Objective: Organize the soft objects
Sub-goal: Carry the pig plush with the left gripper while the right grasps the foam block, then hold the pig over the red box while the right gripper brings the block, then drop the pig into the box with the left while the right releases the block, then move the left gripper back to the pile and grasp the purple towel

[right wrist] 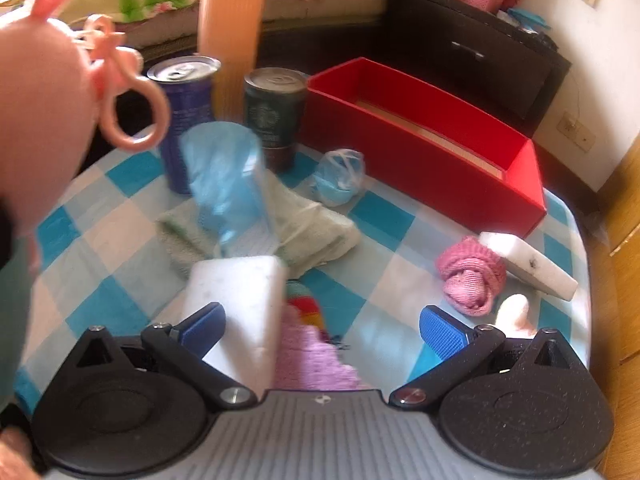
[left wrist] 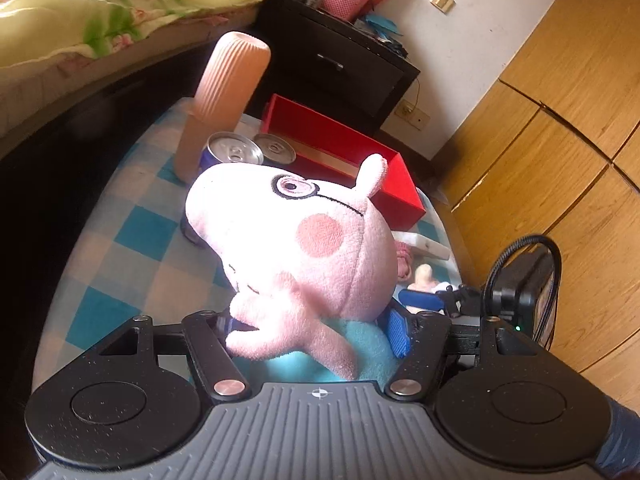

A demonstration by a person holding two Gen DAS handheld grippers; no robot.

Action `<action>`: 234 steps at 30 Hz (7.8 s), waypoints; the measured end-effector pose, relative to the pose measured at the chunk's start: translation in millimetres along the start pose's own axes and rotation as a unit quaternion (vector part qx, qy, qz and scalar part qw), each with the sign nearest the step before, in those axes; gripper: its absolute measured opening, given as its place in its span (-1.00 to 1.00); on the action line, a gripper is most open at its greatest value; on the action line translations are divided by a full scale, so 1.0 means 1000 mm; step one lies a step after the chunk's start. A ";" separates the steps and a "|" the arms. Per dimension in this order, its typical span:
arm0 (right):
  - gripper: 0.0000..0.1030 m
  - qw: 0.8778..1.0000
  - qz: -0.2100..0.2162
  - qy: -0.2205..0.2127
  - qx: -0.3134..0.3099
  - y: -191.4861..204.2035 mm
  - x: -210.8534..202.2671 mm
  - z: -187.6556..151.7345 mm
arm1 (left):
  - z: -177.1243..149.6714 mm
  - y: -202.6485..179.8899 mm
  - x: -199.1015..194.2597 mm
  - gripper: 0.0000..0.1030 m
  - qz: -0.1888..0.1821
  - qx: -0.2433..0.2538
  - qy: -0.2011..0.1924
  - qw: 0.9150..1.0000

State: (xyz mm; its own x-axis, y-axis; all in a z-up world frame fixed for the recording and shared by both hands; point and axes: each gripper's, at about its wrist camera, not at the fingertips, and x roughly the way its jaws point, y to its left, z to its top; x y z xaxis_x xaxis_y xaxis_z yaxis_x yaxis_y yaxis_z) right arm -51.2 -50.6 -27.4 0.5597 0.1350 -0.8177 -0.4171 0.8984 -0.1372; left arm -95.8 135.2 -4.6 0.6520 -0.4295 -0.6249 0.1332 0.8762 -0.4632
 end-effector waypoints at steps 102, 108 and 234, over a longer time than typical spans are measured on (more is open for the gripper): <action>-0.39 0.957 -0.047 -0.230 0.168 -0.201 -0.036 0.098 | 0.127 -0.127 0.173 0.27 0.098 0.108 -0.088 0.985; -0.39 0.959 -0.055 -0.226 0.160 -0.203 -0.024 0.104 | 0.140 -0.124 0.183 0.27 0.108 0.102 -0.095 0.984; 0.29 0.982 -0.045 -0.044 0.177 -0.183 -0.026 -0.035 | -0.042 -0.139 0.144 0.76 0.064 0.265 0.104 0.956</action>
State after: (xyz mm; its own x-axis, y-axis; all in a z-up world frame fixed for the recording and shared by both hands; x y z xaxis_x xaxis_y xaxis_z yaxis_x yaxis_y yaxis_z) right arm -14.6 -232.6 -0.4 0.6498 0.0697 -0.7569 -0.0964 0.9953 0.0090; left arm -51.8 -57.4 -56.7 0.5337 -0.2970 -0.7918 0.4576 0.8888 -0.0249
